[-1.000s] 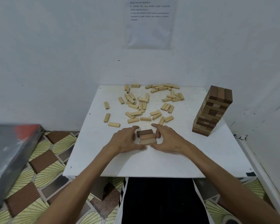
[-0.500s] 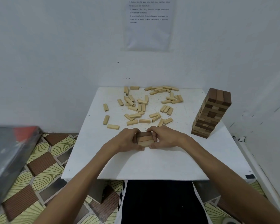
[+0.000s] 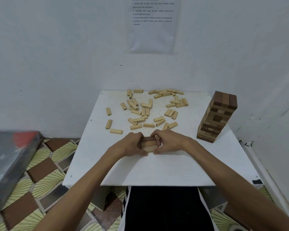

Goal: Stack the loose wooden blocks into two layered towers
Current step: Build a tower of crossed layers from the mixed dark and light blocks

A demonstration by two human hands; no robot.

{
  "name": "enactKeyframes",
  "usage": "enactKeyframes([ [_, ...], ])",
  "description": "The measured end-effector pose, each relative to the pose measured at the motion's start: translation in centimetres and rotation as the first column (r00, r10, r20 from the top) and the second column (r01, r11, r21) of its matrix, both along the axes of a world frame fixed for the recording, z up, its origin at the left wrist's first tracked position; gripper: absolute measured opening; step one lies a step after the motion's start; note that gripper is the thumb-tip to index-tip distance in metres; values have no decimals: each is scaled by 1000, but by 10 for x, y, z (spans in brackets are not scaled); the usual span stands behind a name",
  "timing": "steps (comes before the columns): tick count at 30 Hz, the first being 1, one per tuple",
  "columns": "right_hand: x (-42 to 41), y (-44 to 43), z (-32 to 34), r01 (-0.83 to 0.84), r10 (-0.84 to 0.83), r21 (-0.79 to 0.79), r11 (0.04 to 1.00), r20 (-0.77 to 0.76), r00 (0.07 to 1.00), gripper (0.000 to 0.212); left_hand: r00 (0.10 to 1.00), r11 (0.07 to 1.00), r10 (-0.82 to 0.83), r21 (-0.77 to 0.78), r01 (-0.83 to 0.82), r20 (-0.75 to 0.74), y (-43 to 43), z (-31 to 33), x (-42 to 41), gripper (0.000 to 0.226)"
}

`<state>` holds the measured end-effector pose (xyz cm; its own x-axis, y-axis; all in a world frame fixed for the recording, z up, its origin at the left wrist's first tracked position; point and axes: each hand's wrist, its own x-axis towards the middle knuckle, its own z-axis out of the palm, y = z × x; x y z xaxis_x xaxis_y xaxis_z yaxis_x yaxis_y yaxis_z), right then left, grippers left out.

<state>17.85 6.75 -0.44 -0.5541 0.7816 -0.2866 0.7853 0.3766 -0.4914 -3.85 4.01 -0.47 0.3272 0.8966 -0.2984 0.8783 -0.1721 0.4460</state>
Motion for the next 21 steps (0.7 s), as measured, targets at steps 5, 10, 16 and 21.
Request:
enactKeyframes([
  [5, -1, 2, 2, -22, 22, 5, 1000, 23, 999, 71, 1000, 1000, 15, -22, -16, -18, -1, 0, -1, 60],
  [10, -1, 2, 3, -43, 43, 5, 999, 41, 998, 67, 999, 999, -14, -32, 13, -47, 0, 6, 0, 55],
  [16, 0, 0, 1, -24, 25, -27, 999, 18, 1000, 73, 996, 999, -20, -40, 16, -89, 0, 5, 5, 49],
  [21, 0, 1, -1, -13, 14, -38, 999, 21, 1000, 72, 994, 998, -30, -48, 26, -104, 1, 6, 8, 45],
])
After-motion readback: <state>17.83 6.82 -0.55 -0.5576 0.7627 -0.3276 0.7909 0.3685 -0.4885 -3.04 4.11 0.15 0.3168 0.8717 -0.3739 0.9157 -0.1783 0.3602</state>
